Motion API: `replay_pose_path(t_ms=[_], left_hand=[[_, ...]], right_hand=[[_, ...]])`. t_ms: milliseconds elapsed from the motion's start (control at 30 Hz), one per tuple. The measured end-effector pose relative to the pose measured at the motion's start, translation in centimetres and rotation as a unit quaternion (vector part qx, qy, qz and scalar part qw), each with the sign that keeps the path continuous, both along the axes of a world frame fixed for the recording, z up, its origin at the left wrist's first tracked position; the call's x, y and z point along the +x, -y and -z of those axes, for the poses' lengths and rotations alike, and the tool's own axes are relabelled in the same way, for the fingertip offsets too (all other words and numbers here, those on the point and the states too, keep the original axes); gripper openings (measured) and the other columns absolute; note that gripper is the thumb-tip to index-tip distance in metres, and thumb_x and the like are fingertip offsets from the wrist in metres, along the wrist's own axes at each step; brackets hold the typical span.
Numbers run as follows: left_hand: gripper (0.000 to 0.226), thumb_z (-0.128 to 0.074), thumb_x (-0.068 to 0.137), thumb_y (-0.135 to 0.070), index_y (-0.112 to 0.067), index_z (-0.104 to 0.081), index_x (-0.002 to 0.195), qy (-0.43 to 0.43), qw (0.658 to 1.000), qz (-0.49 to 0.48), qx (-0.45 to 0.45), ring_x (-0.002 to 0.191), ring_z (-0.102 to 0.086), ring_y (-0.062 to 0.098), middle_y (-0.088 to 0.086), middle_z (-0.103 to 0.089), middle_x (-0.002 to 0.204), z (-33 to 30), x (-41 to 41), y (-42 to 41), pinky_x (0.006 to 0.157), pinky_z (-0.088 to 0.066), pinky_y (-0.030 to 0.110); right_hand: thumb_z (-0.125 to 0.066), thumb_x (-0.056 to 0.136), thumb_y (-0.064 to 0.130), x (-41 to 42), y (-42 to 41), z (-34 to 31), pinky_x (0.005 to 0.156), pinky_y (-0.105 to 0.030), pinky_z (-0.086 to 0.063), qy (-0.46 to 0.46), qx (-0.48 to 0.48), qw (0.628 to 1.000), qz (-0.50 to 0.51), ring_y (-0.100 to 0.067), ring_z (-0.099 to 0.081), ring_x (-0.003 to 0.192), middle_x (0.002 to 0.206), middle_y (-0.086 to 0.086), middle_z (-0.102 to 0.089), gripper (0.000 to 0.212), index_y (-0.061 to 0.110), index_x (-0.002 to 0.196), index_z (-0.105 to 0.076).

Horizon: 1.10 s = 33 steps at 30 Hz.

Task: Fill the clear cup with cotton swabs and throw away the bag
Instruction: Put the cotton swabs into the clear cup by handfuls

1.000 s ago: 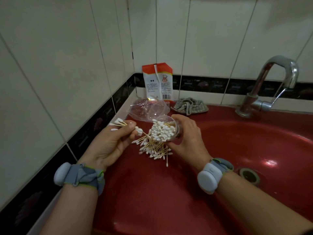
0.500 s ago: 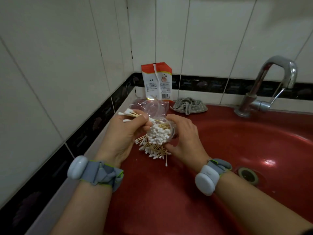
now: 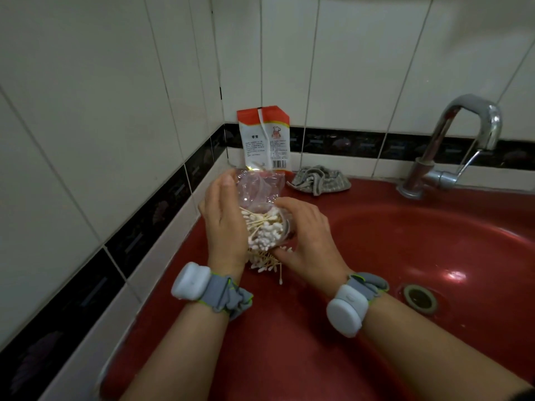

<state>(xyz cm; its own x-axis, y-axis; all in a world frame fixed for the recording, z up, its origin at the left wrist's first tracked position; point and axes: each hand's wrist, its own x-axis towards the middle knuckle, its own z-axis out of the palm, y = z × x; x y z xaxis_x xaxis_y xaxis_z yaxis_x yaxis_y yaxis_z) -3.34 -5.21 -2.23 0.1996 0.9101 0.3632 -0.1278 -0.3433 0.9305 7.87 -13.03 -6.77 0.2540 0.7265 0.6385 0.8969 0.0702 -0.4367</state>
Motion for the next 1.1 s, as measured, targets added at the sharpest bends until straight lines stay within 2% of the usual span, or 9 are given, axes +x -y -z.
replay_pose_path(t_ms=[67, 167, 367, 500, 633, 700, 833, 933, 1100], left_hand=[[0.054, -0.021, 0.089, -0.048, -0.03, -0.047, 0.133, -0.116, 0.992, 0.006, 0.041, 0.136, -0.027, 0.015, -0.005, -0.047, 0.14, 0.4, 0.5, -0.5, 0.114, -0.018, 0.028], [0.054, -0.021, 0.089, -0.047, -0.037, -0.035, 0.14, -0.218, 0.972, 0.043, 0.075, 0.142, -0.012, 0.015, -0.011, -0.033, 0.15, 1.1, 0.9, -0.7, 0.117, -0.009, 0.036], [0.047, -0.025, 0.098, -0.041, -0.029, -0.032, 0.144, -0.08, 0.996, 0.024, 0.029, 0.144, -0.013, 0.009, -0.009, -0.028, 0.153, 0.5, 0.7, 0.1, 0.117, -0.01, 0.029], [0.051, -0.02, 0.1, -0.042, -0.026, -0.02, 0.148, -0.074, 0.997, 0.019, 0.013, 0.144, 0.0, 0.003, -0.009, -0.015, 0.157, -0.5, 1.5, 0.4, 0.109, -0.002, 0.019], [0.066, -0.023, 0.088, -0.066, -0.034, -0.021, 0.147, -0.015, 0.998, 0.052, -0.02, 0.144, -0.017, 0.01, -0.011, -0.02, 0.156, -0.9, 1.4, -0.7, 0.119, -0.016, 0.038], [0.066, -0.022, 0.088, -0.064, -0.034, -0.022, 0.147, -0.001, 0.999, 0.025, -0.031, 0.143, -0.021, 0.011, -0.009, -0.024, 0.155, -0.6, 1.0, -1.4, 0.118, -0.021, 0.042], [0.071, -0.004, 0.088, -0.063, -0.028, 0.002, 0.15, -0.235, 0.965, -0.017, 0.115, 0.145, 0.017, 0.013, -0.006, 0.001, 0.16, 0.3, 1.0, -0.9, 0.116, 0.015, 0.045], [0.085, 0.008, 0.075, -0.074, -0.031, 0.012, 0.148, -0.362, 0.913, -0.008, 0.186, 0.14, 0.03, 0.015, -0.008, 0.013, 0.159, 0.8, 1.7, -0.2, 0.109, 0.023, 0.047], [0.064, -0.009, 0.095, -0.053, -0.022, -0.013, 0.15, -0.18, 0.978, -0.057, 0.083, 0.146, 0.006, 0.017, -0.002, -0.014, 0.159, -0.6, 1.2, -1.2, 0.117, 0.006, 0.038]], right_hand=[[-0.073, 0.063, 0.027, -0.1, 0.0, -0.2, 0.098, -0.034, -0.032, 0.001, 0.008, 1.0, -0.004, -0.012, -0.041, 0.118, 0.127, 0.007, -0.052, 0.072, 0.029, 0.126, -0.039], [-0.072, 0.063, 0.029, -0.1, -0.1, -0.5, 0.098, -0.032, -0.03, -0.004, 0.013, 1.0, -0.006, -0.012, -0.041, 0.118, 0.126, 0.007, -0.052, 0.071, 0.03, 0.126, -0.038], [-0.069, 0.066, 0.033, 0.1, -0.3, -0.3, 0.097, -0.036, -0.033, 0.019, 0.003, 1.0, 0.001, -0.014, -0.041, 0.118, 0.128, 0.006, -0.052, 0.068, 0.028, 0.127, -0.04], [-0.06, 0.065, 0.04, -0.3, -0.5, 0.2, 0.098, -0.036, -0.03, 0.057, -0.019, 0.998, -0.014, -0.018, -0.043, 0.12, 0.129, 0.003, -0.052, 0.067, 0.026, 0.128, -0.04], [-0.061, 0.067, 0.04, 0.1, -0.5, 0.2, 0.098, -0.036, -0.032, 0.054, -0.021, 0.998, -0.007, -0.017, -0.043, 0.12, 0.13, 0.004, -0.052, 0.066, 0.025, 0.128, -0.042], [-0.061, 0.067, 0.04, 0.5, -0.4, 0.1, 0.097, -0.034, -0.031, 0.041, -0.013, 0.999, -0.001, -0.014, -0.041, 0.119, 0.129, 0.006, -0.051, 0.065, 0.025, 0.128, -0.043], [-0.066, 0.067, 0.036, 0.2, -0.7, 0.0, 0.096, -0.035, -0.033, 0.037, -0.005, 0.999, -0.002, -0.016, -0.043, 0.118, 0.127, 0.005, -0.052, 0.067, 0.023, 0.128, -0.042], [-0.071, 0.067, 0.031, -0.1, -1.0, 0.3, 0.096, -0.036, -0.034, 0.043, -0.005, 0.999, -0.005, -0.018, -0.043, 0.117, 0.125, 0.002, -0.054, 0.067, 0.019, 0.127, -0.044], [-0.061, 0.066, 0.041, 0.5, -0.4, 0.1, 0.096, -0.03, -0.028, 0.032, -0.018, 0.999, 0.005, -0.014, -0.04, 0.119, 0.128, 0.005, -0.052, 0.067, 0.023, 0.128, -0.044]])
